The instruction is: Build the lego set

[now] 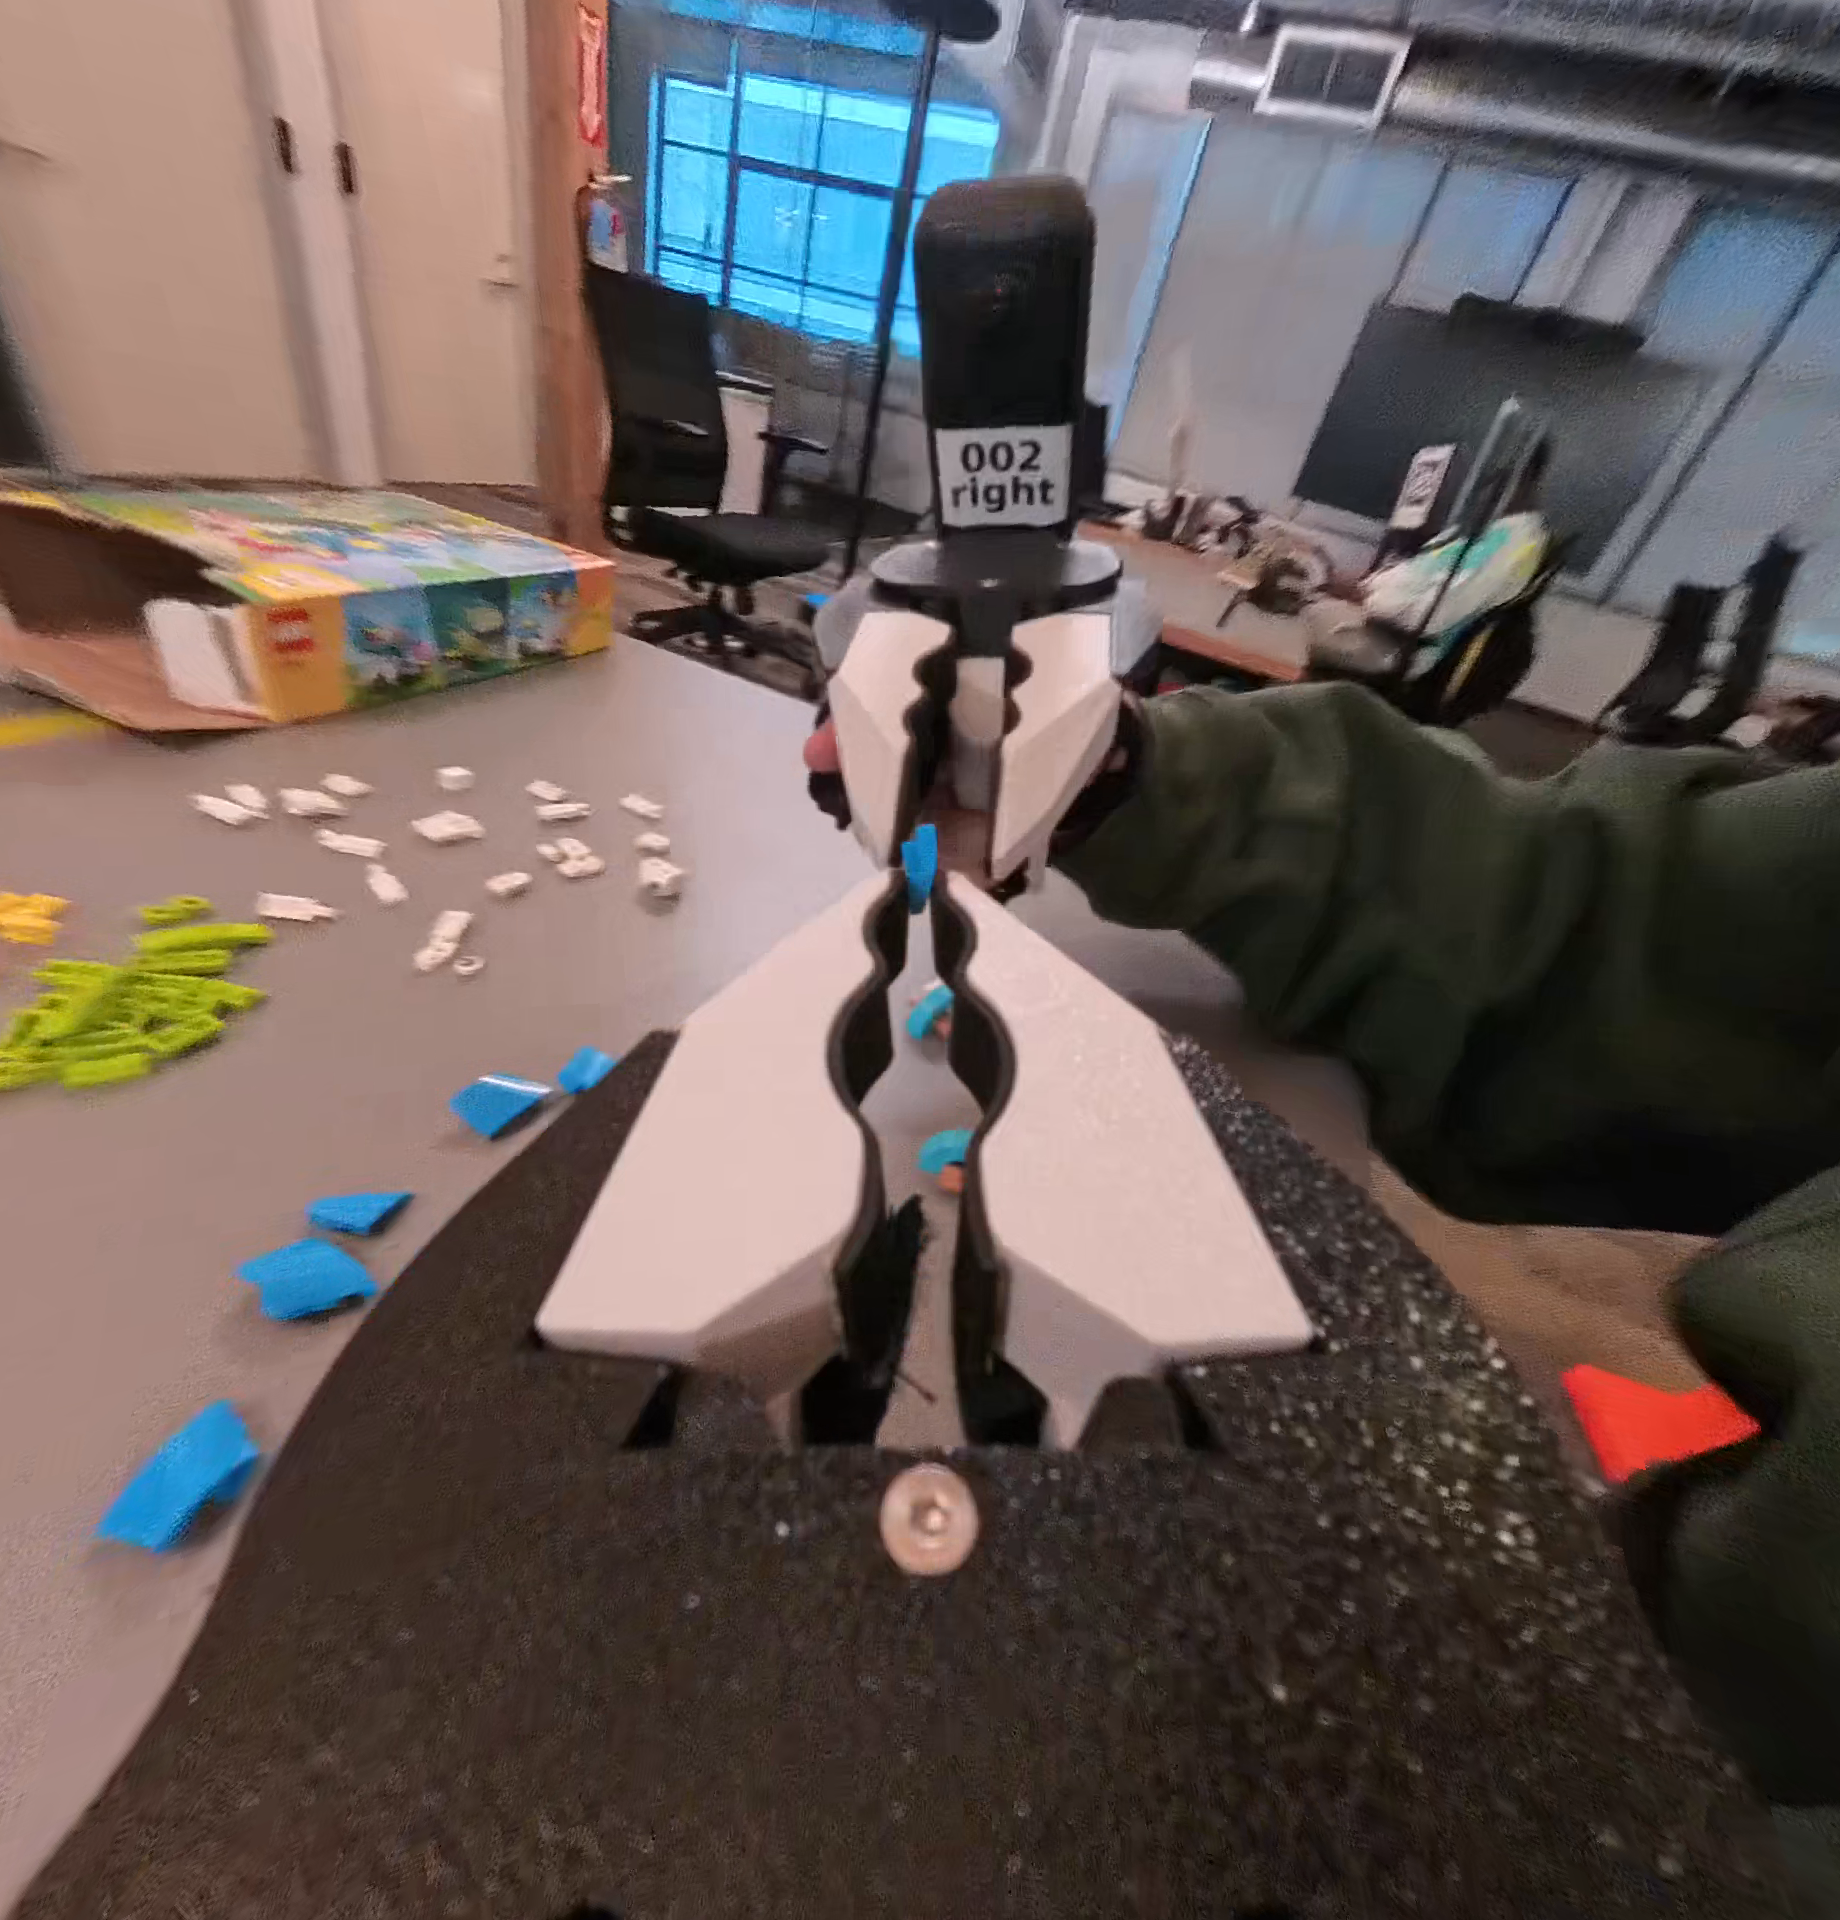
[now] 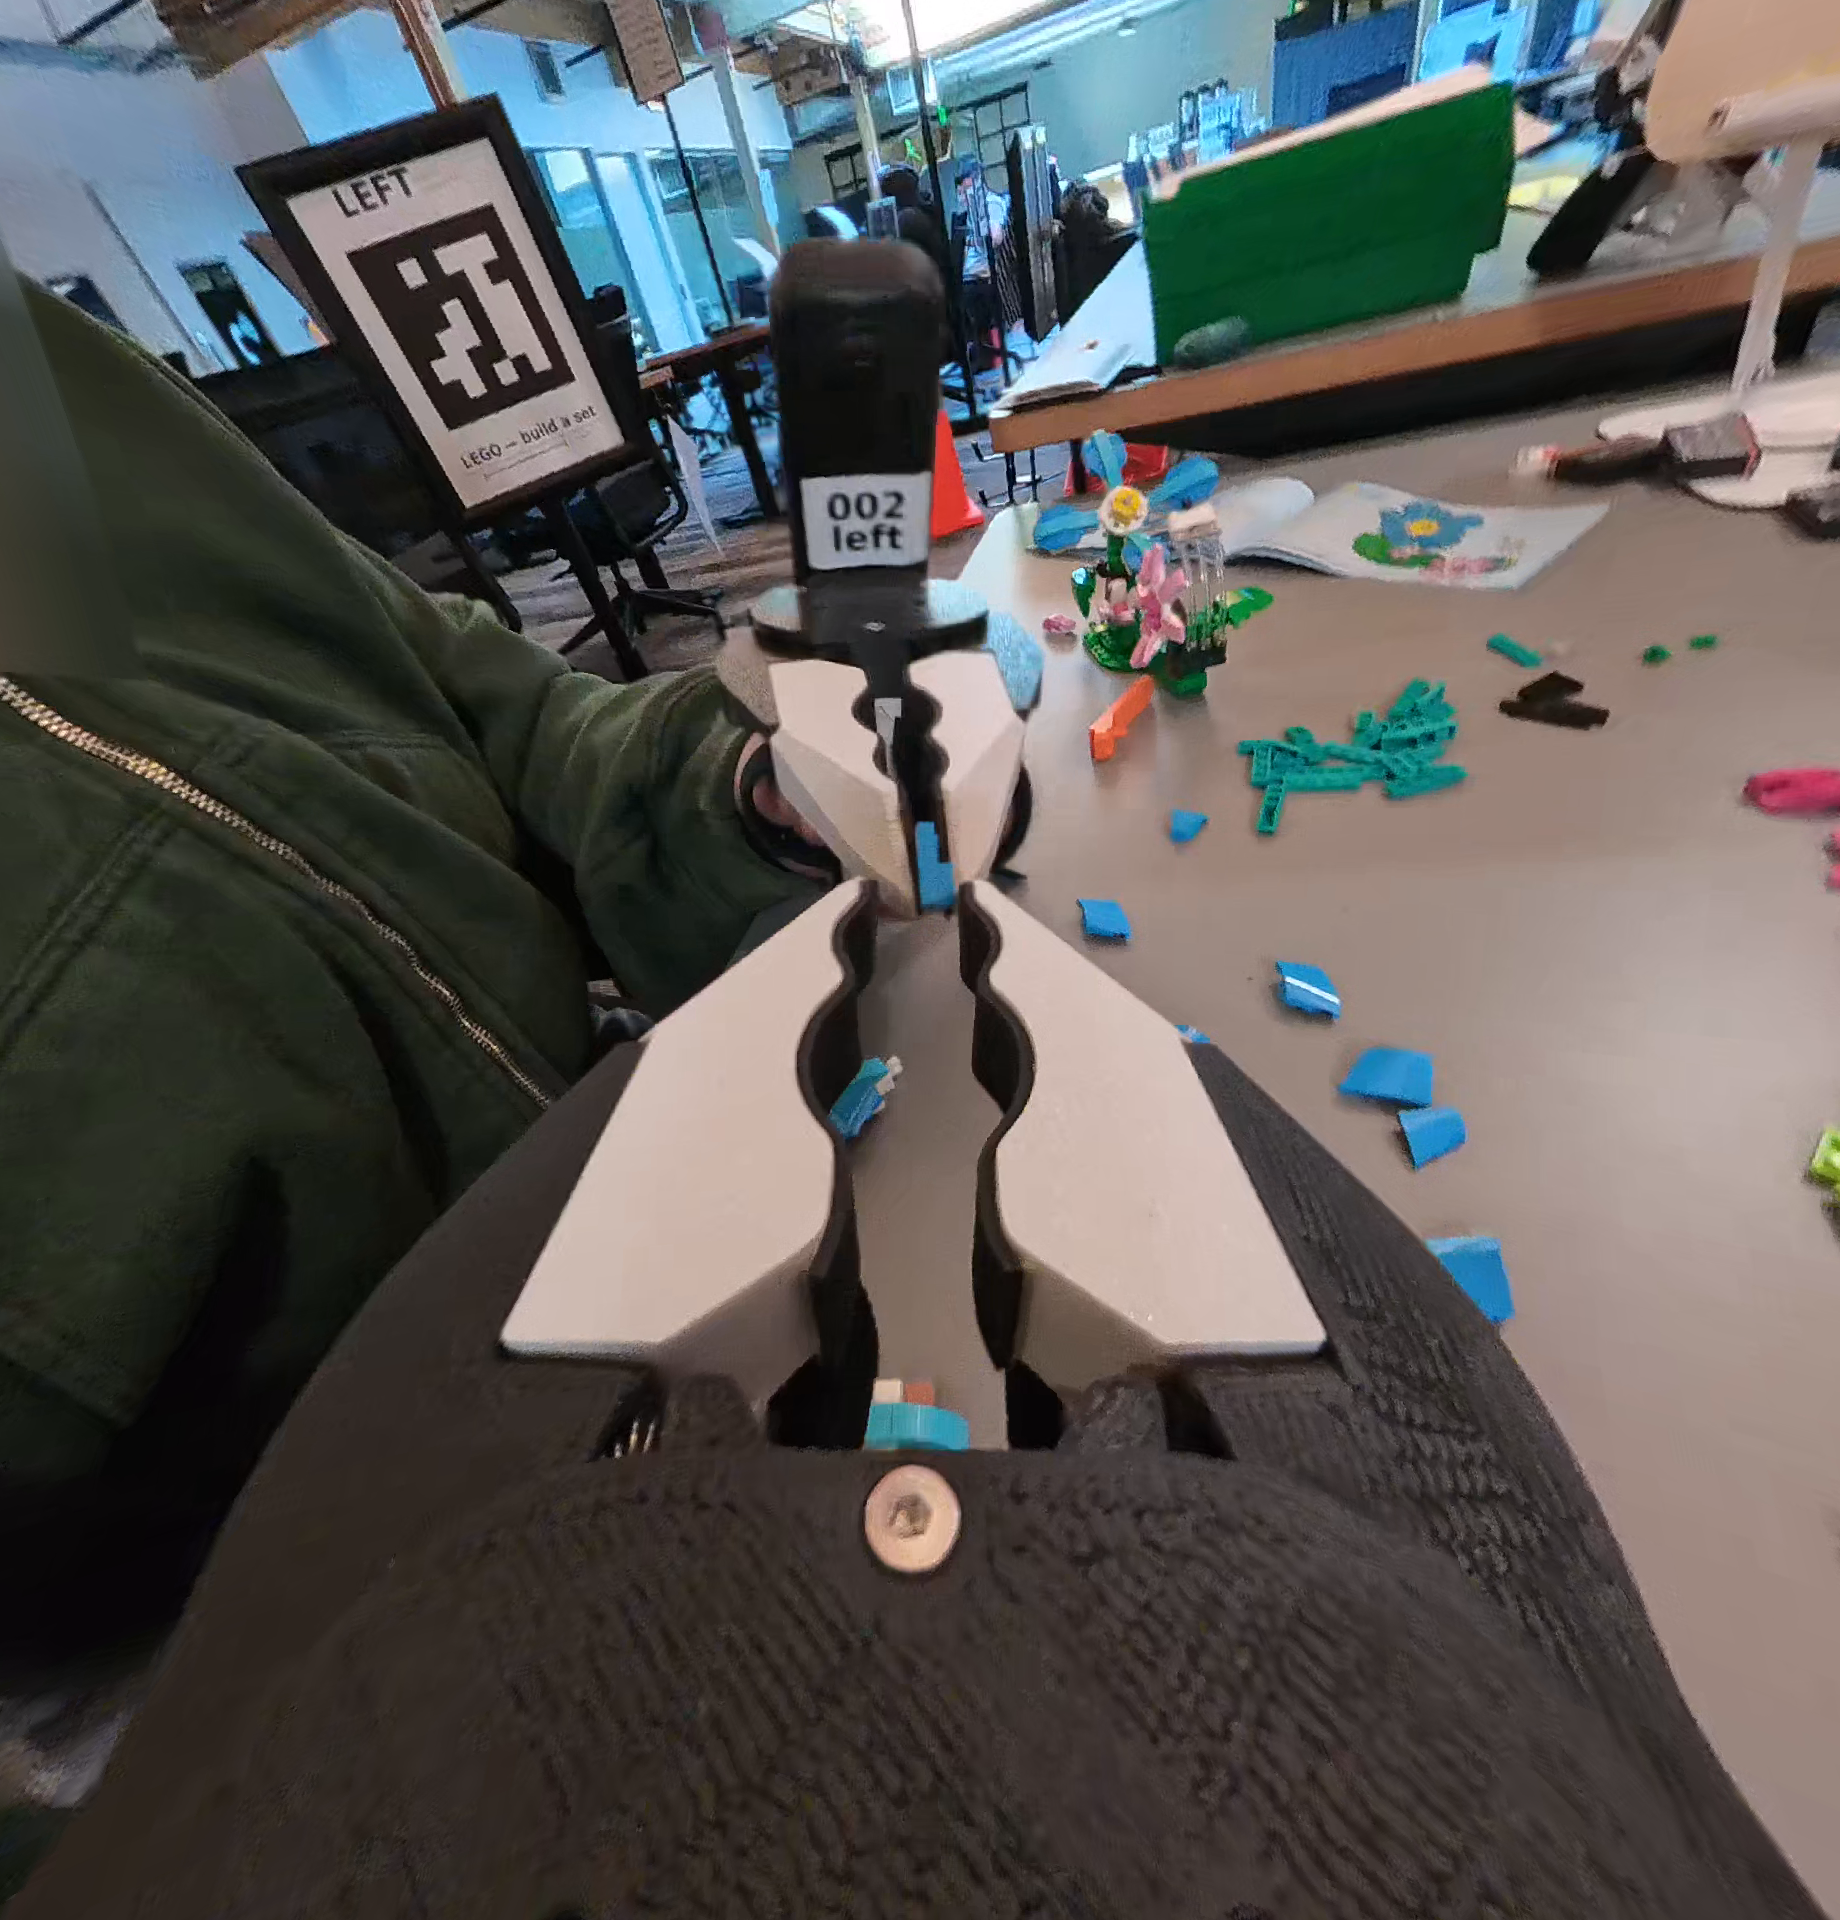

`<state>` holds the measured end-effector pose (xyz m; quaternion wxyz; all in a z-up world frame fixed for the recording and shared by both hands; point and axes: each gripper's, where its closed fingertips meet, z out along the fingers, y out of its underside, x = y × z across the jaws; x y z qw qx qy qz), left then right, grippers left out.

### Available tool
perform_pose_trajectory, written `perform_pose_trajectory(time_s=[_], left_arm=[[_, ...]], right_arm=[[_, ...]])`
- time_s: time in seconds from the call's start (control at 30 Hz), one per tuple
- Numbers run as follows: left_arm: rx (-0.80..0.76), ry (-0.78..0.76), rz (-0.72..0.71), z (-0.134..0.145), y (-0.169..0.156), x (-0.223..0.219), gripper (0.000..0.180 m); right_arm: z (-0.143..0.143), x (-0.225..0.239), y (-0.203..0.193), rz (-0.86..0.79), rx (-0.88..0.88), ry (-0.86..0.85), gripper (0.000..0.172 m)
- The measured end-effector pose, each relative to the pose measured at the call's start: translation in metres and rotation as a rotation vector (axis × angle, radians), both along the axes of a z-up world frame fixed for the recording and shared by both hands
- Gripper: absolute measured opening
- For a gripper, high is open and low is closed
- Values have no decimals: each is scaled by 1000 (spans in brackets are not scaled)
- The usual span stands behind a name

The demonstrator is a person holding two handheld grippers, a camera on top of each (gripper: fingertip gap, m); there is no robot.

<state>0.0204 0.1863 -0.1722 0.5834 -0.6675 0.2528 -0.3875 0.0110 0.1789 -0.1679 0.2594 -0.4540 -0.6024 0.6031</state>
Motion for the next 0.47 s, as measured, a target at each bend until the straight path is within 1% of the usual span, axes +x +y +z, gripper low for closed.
perform_pose_trajectory(time_s=[0.03, 0.13, 0.2, 0.33, 0.4, 0.47], left_arm=[[-10, -23, -21, 1, -2, 1, 1], [-44, -89, -45, 5, -6, 1, 2], [-63, -102, -53, 4, -7, 0, 2], [-104, -107, -63, -2, -7, 2, 2], [-147, -63, -30, -14, -3, 0, 18], [-163, 19, 49, -26, 0, -12, 35]], right_arm=[[1, -1, -1, -3, 18, 8, 13], [5, -4, -4, 3, 46, 16, 12], [5, -4, -6, 20, 40, 6, 9], [-1, -3, -5, 75, -28, -59, 6], [-16, -3, 6, 63, -52, -155, 6], [-48, 1, 20, 42, -49, -340, 6]])
